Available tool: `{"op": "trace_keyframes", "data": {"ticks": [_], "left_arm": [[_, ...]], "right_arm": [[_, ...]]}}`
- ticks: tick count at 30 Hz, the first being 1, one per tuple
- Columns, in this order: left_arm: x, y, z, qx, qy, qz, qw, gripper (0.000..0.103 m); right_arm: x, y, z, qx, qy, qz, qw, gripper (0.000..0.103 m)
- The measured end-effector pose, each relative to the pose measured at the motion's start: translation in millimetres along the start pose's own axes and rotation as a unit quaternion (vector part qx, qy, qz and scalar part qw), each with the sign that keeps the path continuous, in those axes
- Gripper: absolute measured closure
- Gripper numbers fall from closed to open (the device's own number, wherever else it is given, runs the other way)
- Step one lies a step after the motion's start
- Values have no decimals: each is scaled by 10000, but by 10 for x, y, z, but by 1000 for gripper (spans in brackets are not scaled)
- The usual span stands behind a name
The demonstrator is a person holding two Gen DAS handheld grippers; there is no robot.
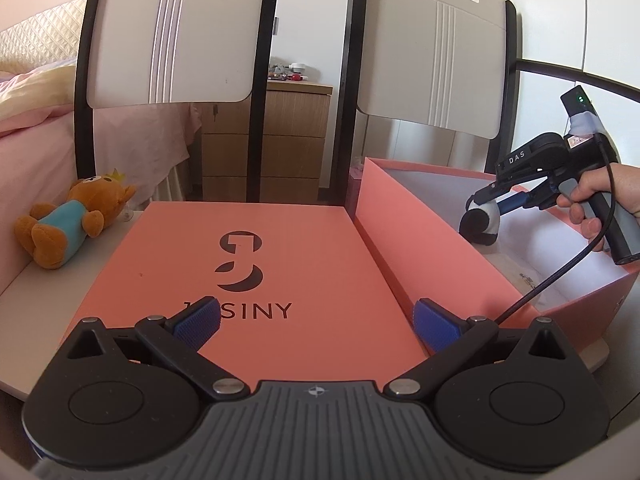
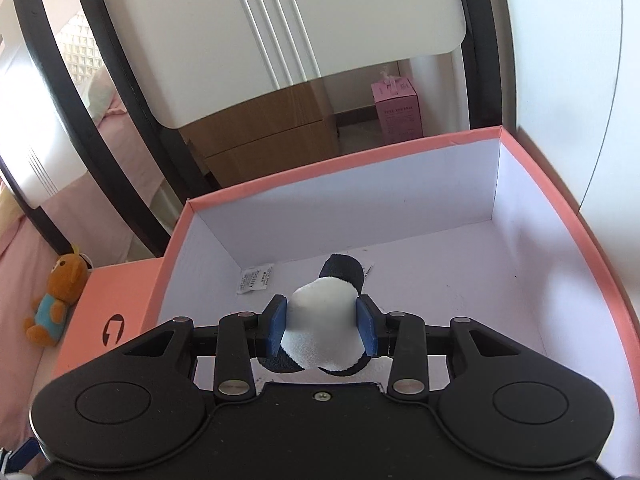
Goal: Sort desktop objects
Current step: 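Lower the panda plush into the open shoebox and open the right gripper, then withdraw the right gripper from the shoebox and hold it still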
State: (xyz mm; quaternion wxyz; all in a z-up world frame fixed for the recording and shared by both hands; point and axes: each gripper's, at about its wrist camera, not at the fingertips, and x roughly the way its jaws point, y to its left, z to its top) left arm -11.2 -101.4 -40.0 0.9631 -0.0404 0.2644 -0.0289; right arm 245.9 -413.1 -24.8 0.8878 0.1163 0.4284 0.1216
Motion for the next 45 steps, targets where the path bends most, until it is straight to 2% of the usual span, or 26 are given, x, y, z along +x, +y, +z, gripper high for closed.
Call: {"op": "trace_keyframes", "data": {"ticks": [6, 7, 8, 10, 12, 14, 17, 21, 23, 29, 34, 45], "left_arm": [[-16, 25, 4, -11, -11, -24, 10000, 0], [-21, 34, 5, -15, -17, -24, 10000, 0], [-26, 43, 7, -17, -24, -25, 10000, 0], [-44, 71, 15, -30, -48, -16, 10000, 0], [-57, 105, 23, -53, -65, -14, 10000, 0], [-77, 140, 31, -33, -78, -56, 9999, 0], [-132, 199, 43, 90, -135, -155, 9997, 0], [-225, 353, 61, 105, -261, 5, 9996, 0], [-273, 448, 67, 46, -289, 53, 9996, 0], [-438, 686, 66, -25, -399, 109, 9991, 0], [-560, 856, 60, -29, -528, 252, 9983, 0], [-830, 1138, -23, -39, -715, 326, 9969, 0]], "right_arm": [[53, 7, 0, 86, -27, -13, 10000, 59], [41, 7, 0, 125, -38, -26, 9999, 55], [26, -1, 1, 172, -49, -20, 9998, 45], [-33, 6, 6, 181, -135, -20, 9997, 35], [-123, 28, 21, 167, -251, -92, 9995, 29], [-236, 56, 29, 184, -378, -173, 9990, 16], [-446, 167, -24, 23, -633, -427, 9971, 10], [-772, 308, -156, 98, -904, -252, 9955, 6], [-931, 411, -237, 107, -1050, -206, 9942, 0], [-1395, 845, -622, -162, -1580, 0, 9873, 0], [-1663, 1210, -1076, -207, -1886, 522, 9804, 0], [-1646, 2019, -1739, -745, -2044, 834, 9725, 0]]}}
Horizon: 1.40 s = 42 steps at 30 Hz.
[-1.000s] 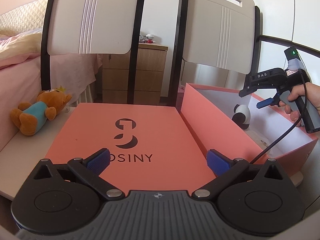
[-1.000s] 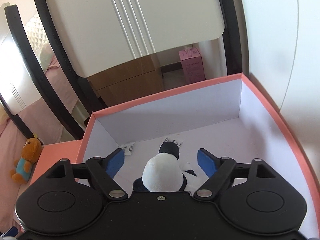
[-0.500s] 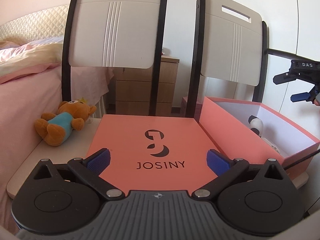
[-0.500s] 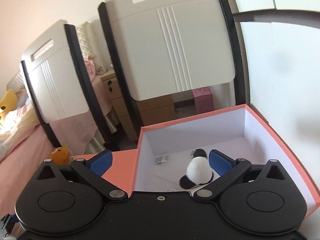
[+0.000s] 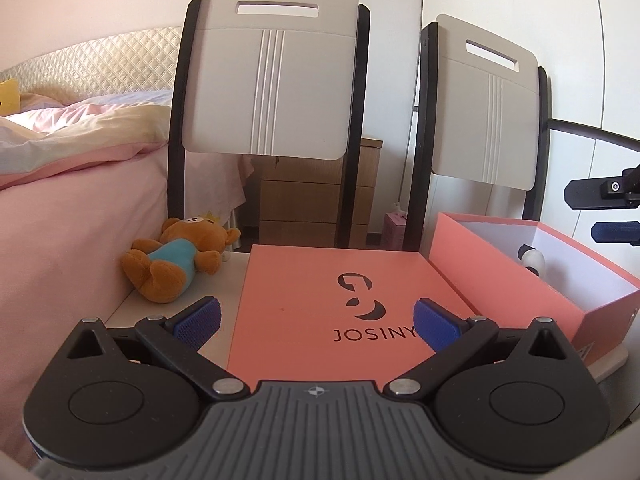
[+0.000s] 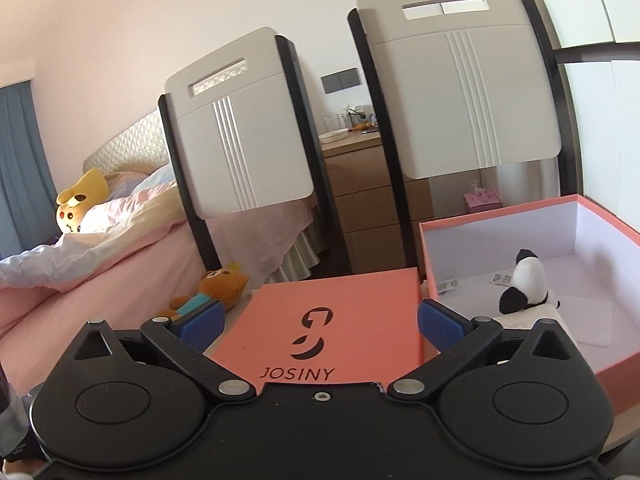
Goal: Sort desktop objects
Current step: 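Withdraw the right gripper from the shoebox and hold it still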
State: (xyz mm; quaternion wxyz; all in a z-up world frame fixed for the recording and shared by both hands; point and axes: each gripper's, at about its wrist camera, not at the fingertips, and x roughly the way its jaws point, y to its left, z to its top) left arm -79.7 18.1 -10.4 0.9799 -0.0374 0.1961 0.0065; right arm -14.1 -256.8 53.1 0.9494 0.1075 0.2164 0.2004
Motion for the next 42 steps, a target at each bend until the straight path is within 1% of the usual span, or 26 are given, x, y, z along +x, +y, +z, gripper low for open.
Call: {"op": "trace_keyframes", "data": {"ticks": [4, 6, 8, 10, 13, 16, 17, 21, 25, 31, 36, 42], "left_arm": [[-61, 126, -20, -21, -11, 19, 10000, 0], [-84, 220, -18, -134, -15, 54, 9999, 0], [-89, 303, -13, -223, 2, 94, 9997, 0], [-87, 346, -10, -224, -11, 139, 9997, 0], [-64, 390, -17, -173, -14, 228, 9996, 0], [-47, 433, -24, -238, 73, 210, 9995, 0], [-58, 442, -29, -264, 80, 174, 9995, 0], [-107, 453, -63, -293, 74, 12, 9995, 0], [-86, 479, -67, -357, 138, -37, 9993, 0], [-71, 496, -82, -415, 201, -120, 9989, 0], [-71, 493, -94, -464, 251, -225, 9984, 0], [-78, 480, -101, -458, 252, -283, 9982, 0]], "right_arm": [[48, 227, -161, -81, -68, 107, 9999, 0], [103, 313, -241, -67, -49, 179, 9998, 0], [160, 398, -311, -83, -42, 182, 9998, 0], [202, 460, -389, -69, -126, 195, 9997, 0], [308, 516, -545, -102, -207, 108, 9997, 1], [456, 540, -654, -79, -56, 2, 10000, 1], [487, 552, -669, -76, -32, 24, 10000, 1], [516, 631, -707, -196, -181, 61, 9996, 1], [539, 644, -718, -246, -167, 46, 9995, 1], [575, 584, -719, 39, -54, 125, 9999, 1], [554, 625, -739, -33, -46, 166, 9998, 1], [537, 602, -743, -30, -22, 105, 9999, 1]]}}
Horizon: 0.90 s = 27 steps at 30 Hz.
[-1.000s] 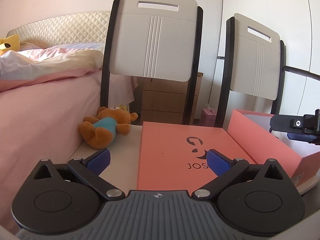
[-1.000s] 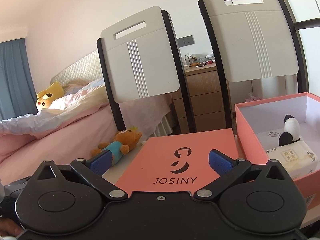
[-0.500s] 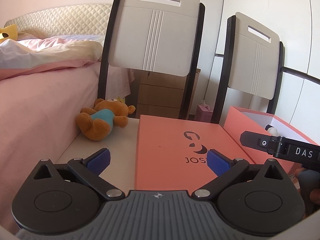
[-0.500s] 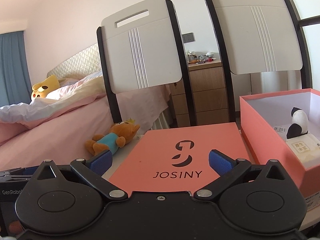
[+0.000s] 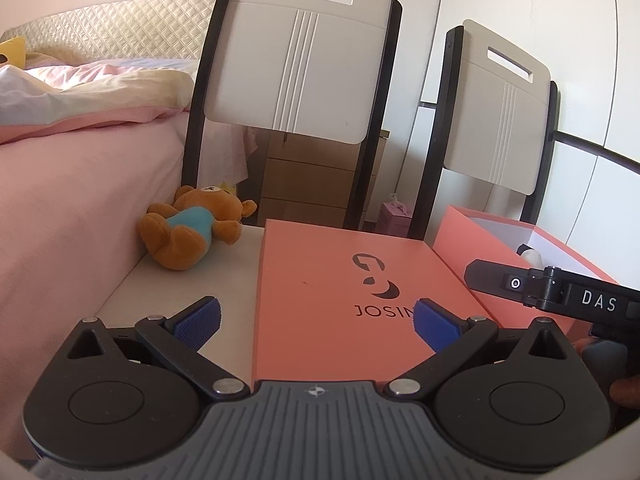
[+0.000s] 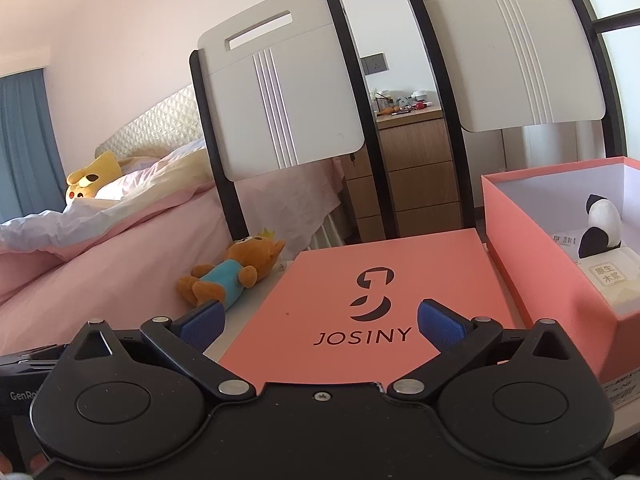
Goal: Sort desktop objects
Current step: 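Withdraw the right gripper from the shoebox and hold it still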
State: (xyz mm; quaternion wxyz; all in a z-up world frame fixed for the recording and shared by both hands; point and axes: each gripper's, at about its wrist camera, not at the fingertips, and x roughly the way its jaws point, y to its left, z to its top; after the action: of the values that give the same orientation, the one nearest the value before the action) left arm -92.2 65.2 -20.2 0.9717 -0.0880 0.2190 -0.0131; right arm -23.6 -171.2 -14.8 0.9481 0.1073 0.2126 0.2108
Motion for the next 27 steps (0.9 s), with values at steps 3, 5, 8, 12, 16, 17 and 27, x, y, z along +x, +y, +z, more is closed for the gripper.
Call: {"op": "trace_keyframes", "data": {"ticks": [3, 5, 8, 12, 16, 17, 27], "left_arm": [[-10, -1, -4, 16, -25, 21, 10000, 0], [-18, 4, -2, 8, -32, 8, 10000, 0], [-26, 15, 1, 0, -34, -8, 10000, 0], [-37, 20, -1, 11, -50, -64, 10000, 0], [-50, 35, -1, 2, -76, -77, 9999, 0], [-50, 38, 0, -4, -73, -77, 9999, 0], [-53, 20, -4, 32, -110, -72, 9999, 0]], "right_arm": [[-10, -16, 3, 17, -16, -39, 10000, 1], [-15, -22, 2, 34, -21, -42, 10000, 1], [-12, -24, -4, 25, -3, -49, 10000, 1], [-14, -31, -4, 42, -14, 27, 10000, 1], [-18, -27, -3, 43, -17, 50, 10000, 1], [-19, -24, -4, 36, -16, 59, 10000, 1], [-11, -24, -1, 36, 83, 129, 9999, 1]]}}
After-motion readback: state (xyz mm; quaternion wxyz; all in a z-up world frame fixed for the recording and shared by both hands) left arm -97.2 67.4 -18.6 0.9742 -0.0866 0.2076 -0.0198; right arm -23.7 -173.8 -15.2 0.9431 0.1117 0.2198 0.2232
